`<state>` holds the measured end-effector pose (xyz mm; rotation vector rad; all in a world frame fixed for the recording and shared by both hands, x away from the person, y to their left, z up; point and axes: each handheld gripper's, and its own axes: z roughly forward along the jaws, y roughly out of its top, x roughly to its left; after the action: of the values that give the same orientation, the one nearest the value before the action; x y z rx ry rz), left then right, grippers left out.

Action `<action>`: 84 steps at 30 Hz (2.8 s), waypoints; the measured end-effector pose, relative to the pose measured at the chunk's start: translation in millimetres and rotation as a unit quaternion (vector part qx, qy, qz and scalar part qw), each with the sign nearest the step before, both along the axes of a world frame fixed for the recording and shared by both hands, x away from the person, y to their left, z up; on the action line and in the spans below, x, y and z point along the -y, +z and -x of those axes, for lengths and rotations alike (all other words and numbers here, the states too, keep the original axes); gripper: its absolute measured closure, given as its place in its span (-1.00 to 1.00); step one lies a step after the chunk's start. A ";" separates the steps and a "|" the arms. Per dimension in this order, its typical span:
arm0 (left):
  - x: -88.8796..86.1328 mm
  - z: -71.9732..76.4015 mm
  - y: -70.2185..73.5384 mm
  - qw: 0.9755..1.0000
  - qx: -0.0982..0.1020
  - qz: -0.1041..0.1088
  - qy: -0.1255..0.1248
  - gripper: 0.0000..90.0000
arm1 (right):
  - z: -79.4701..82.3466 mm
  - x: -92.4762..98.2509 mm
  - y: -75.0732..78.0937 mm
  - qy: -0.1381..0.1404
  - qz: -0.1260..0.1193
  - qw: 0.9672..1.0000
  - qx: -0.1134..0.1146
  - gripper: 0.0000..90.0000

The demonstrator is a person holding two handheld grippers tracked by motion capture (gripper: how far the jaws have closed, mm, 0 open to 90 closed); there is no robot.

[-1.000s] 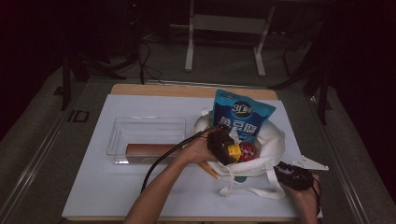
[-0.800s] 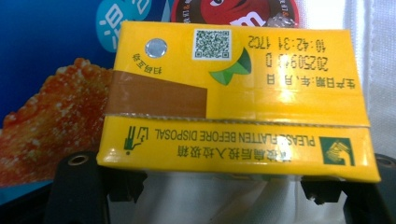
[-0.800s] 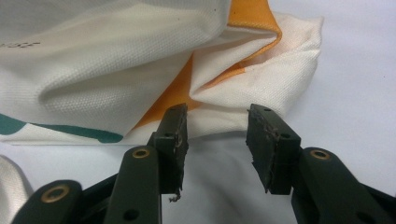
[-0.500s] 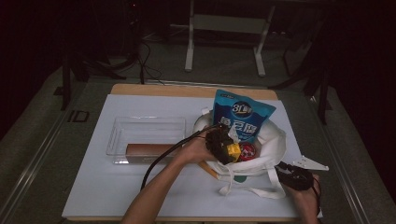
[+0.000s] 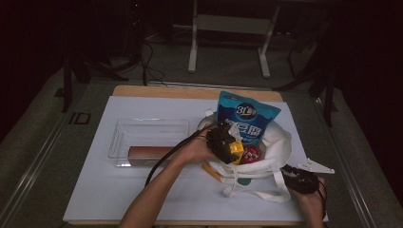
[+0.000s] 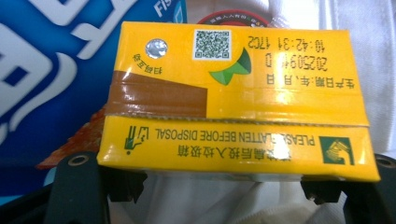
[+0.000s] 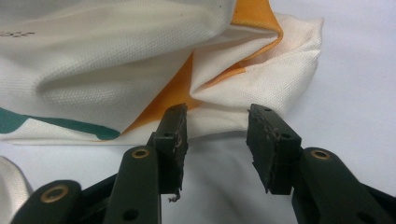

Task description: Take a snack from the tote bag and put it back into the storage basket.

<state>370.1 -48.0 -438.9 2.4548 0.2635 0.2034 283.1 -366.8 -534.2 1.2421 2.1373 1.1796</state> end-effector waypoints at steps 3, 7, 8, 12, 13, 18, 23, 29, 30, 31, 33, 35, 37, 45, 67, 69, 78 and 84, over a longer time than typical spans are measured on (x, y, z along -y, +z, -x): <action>-3.0 -0.5 4.0 1.000 -0.001 0.005 -0.001 -0.36 | -0.1 0.0 0.0 0.000 0.000 1.000 0.000 0.28; -7.6 -1.7 8.8 1.000 -0.003 0.011 0.000 -0.36 | -0.1 0.0 -0.1 0.000 0.000 1.000 0.000 0.28; -7.6 -1.7 8.8 1.000 -0.003 0.011 0.000 -0.36 | -0.1 0.0 -0.1 0.000 0.000 1.000 0.000 0.28; -12.8 -3.1 11.9 1.000 -0.005 0.007 0.006 -0.36 | -0.1 0.1 0.0 0.000 0.000 1.000 0.000 0.28; -12.8 -3.1 11.9 1.000 -0.005 0.007 0.006 -0.36 | -0.2 0.1 -0.1 0.001 0.000 1.000 0.000 0.28; -22.3 -3.9 17.6 1.000 -0.003 0.007 0.016 -0.36 | -0.2 -0.2 -0.1 0.000 0.001 1.000 -0.001 0.28; -26.4 -3.2 20.9 1.000 -0.003 0.009 0.024 -0.36 | -0.1 -0.3 -0.1 0.000 0.001 1.000 -0.001 0.28; -31.6 -3.5 25.4 0.999 0.000 0.015 0.030 -0.36 | -0.1 0.1 -0.1 0.000 0.000 1.000 0.000 0.28; -32.6 -3.0 26.2 0.999 0.000 0.017 0.032 -0.36 | -0.2 0.1 -0.1 0.001 0.000 1.000 0.000 0.28; -33.6 -2.7 27.1 0.999 -0.001 0.020 0.033 -0.36 | -0.2 0.1 -0.1 0.001 0.000 1.000 0.000 0.28; -35.4 -1.9 29.4 0.999 -0.001 0.023 0.034 -0.36 | -0.2 0.0 -0.1 0.001 0.001 1.000 0.000 0.28; -36.1 0.6 31.9 0.999 0.004 0.023 0.037 -0.36 | -0.1 0.0 -0.1 0.001 0.001 1.000 0.000 0.28; -37.2 2.7 34.0 0.999 0.007 0.022 0.035 -0.36 | -0.2 -0.2 -0.1 0.001 0.002 1.000 0.000 0.28; -45.8 6.1 42.9 0.998 0.015 0.027 0.052 -0.36 | -0.2 -0.2 -0.1 0.001 0.002 1.000 0.000 0.28; -76.4 18.2 60.2 0.995 0.034 0.035 0.086 -0.36 | -0.1 -0.5 -0.2 0.001 0.002 1.000 0.001 0.28; -78.9 19.5 61.2 0.995 0.034 0.035 0.089 -0.36 | -0.2 -0.5 -0.2 0.001 0.002 1.000 0.001 0.28; -91.2 22.4 64.0 0.993 0.034 0.034 0.103 -0.36 | -0.1 -0.4 -0.1 0.000 0.002 1.000 0.001 0.28; -98.9 23.4 64.9 0.992 0.033 0.035 0.117 -0.36 | -0.1 -0.4 -0.2 0.000 0.002 1.000 0.001 0.28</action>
<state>346.7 51.0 -374.0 2.3391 0.5206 0.3684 283.2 -366.4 -534.3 1.2384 2.1372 1.1753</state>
